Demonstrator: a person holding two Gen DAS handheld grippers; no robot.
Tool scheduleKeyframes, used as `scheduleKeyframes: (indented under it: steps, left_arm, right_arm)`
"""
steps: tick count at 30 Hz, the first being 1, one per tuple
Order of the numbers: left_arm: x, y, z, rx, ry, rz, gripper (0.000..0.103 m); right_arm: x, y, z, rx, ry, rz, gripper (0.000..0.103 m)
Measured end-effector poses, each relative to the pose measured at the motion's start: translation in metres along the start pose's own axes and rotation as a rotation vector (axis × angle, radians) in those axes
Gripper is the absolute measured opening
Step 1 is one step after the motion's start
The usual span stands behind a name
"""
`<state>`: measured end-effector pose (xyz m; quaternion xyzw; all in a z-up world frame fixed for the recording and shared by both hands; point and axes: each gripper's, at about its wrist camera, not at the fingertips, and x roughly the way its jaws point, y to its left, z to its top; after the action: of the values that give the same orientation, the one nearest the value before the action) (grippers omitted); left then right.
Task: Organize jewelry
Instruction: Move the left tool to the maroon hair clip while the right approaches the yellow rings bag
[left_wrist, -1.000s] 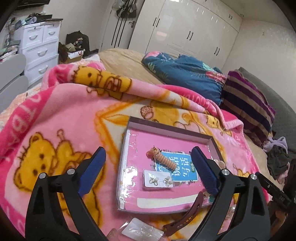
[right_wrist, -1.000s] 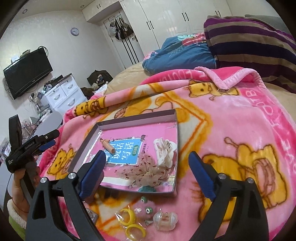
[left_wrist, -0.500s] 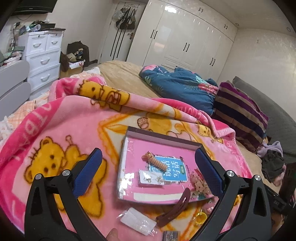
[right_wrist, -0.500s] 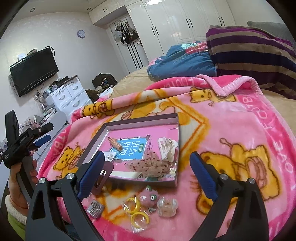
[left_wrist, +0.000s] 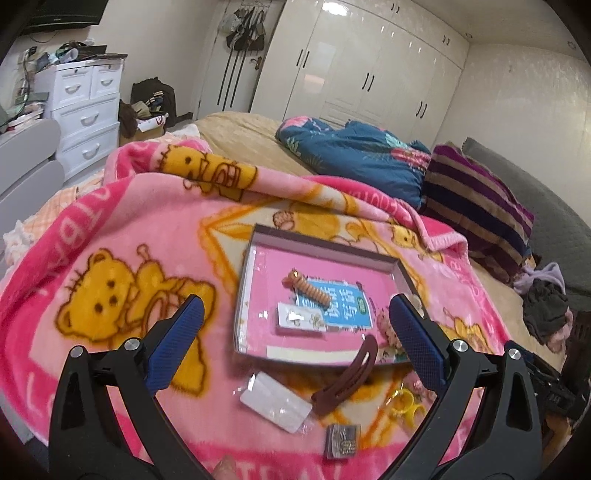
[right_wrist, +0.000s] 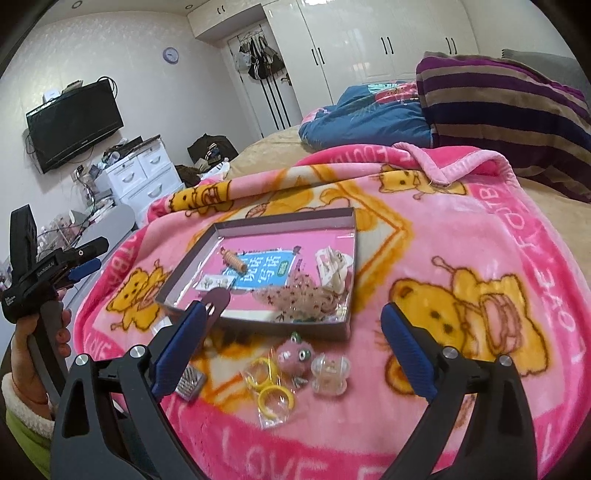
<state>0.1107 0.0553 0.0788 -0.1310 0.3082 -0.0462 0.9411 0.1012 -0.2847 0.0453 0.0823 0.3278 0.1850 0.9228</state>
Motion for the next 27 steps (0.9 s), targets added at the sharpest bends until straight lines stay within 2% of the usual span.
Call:
scheduleKeyframes:
  steps: [27]
  left_arm:
    - [0.034,-0.029,-0.058,0.13,0.176,0.051,0.094]
  right_arm:
    - [0.015,0.033,-0.052,-0.15,0.139,0.06,0.095]
